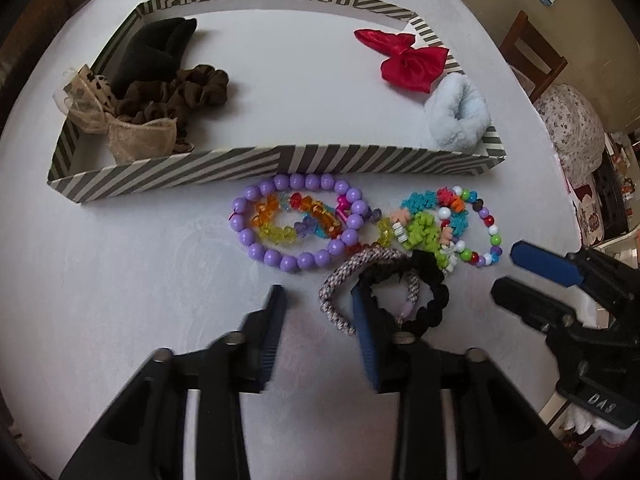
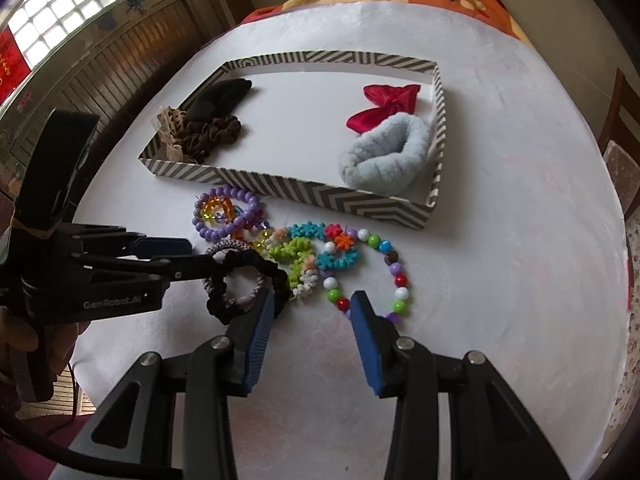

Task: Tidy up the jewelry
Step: 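Grasp the grey braided bracelet with the left tool while the right tool grasps the black scrunchie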

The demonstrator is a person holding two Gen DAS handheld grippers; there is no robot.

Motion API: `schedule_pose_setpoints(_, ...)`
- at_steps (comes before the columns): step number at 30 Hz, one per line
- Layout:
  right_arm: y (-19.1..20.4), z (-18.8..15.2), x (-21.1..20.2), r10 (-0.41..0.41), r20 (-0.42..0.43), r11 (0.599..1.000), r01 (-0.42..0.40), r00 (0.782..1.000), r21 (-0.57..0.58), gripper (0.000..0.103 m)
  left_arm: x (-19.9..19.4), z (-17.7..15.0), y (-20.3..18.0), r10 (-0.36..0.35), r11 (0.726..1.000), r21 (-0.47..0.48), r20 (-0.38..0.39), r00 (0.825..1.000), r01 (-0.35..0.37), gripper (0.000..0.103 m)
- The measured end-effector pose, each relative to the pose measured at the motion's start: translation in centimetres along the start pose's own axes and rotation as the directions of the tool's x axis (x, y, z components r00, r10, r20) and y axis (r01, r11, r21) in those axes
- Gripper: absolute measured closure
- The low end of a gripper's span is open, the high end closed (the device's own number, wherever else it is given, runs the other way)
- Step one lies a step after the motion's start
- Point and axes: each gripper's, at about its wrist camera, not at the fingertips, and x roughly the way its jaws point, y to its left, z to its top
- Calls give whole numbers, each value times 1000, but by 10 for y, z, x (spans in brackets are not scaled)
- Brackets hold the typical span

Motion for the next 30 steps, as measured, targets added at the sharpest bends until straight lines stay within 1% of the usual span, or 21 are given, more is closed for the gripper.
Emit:
schedule_pose_setpoints(1, 1, 0, 1, 6, -3, 1000, -6, 1000, -4, 61, 1, 0, 0, 12, 1000, 6, 3, 1000, -12, 102)
schedule_pose_setpoints(2, 3, -1, 2, 13, -7, 1000, -13, 1000, -9, 61, 2, -1, 0, 23, 1000, 9, 9, 1000, -23, 103)
schedule_pose_setpoints(6, 11, -3, 7, 32, -21, 999, -32, 999, -27, 66, -4, -5, 4, 33, 999, 17, 26, 999, -33, 103)
schedule_pose_setpoints(10, 21, -6, 15, 52, -37, 998, -54, 998, -41, 69, -13, -12, 19, 15, 1000, -6, 23, 1000, -14, 103)
schedule_pose_setpoints(14, 34, -5, 29, 55, -52, 996, -58, 997, -65, 70, -17, -17, 29, 24, 999, -32, 29, 999, -23, 103)
schedule_pose_setpoints(17, 42, -2, 37, 31, -54, 996, -35, 998, -84, 72, -20, -19, 31, 23, 999, -42, 33, 999, -22, 103)
schedule_pose_setpoints(20, 47, 3, 39, 65, -48, 995, -68, 997, -71, 73, -22, -22, 34, 28, 998, -51, 38, 999, -26, 103)
schedule_pose_setpoints(23, 54, 6, 42, 57, -48, 994, -61, 997, -89, 73, -20, -23, 36, 27, 998, -62, 31, 999, -25, 103)
schedule_pose_setpoints(24, 55, 7, 45, 47, -51, 994, -52, 998, -96, 75, -19, -24, 37, 25, 998, -64, 29, 999, -23, 103)
schedule_pose_setpoints(25, 57, 8, 49, 36, -56, 994, -41, 998, -101, 81, -19, -25, 37, 24, 998, -64, 29, 999, -22, 103)
schedule_pose_setpoints(27, 58, 9, 56, 22, -65, 994, -29, 998, -105, 86, -20, -26, 37, 24, 998, -63, 30, 999, -23, 103)
schedule_pose_setpoints(29, 58, 8, 57, 22, -52, 994, -27, 998, -107, 90, -19, -25, 37, 27, 998, -63, 28, 999, -25, 103)
schedule_pose_setpoints(30, 58, 8, 57, 25, -55, 994, -31, 998, -108, 94, -18, -24, 38, 28, 998, -65, 28, 999, -26, 103)
